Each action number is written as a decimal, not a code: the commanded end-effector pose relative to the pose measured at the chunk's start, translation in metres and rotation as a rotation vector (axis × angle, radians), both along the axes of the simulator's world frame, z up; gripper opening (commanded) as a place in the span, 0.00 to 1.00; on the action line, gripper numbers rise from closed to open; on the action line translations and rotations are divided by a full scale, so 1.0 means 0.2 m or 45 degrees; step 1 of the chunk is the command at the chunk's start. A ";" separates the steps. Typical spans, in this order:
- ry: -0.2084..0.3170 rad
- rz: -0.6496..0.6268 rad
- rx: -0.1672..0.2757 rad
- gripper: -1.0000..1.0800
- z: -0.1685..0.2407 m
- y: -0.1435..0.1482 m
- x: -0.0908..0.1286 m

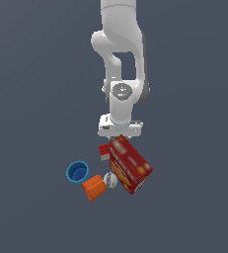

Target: Pick up a designated object from a clutter of objects.

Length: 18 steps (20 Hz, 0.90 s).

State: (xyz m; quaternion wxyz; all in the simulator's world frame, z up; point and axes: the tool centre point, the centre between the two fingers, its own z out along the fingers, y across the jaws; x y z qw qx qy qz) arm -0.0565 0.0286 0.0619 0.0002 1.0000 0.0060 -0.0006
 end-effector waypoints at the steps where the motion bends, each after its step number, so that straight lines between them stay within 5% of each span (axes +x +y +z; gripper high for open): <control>1: 0.000 0.000 0.000 0.96 0.00 0.00 0.00; 18: -0.001 -0.001 0.000 0.96 -0.25 0.00 -0.01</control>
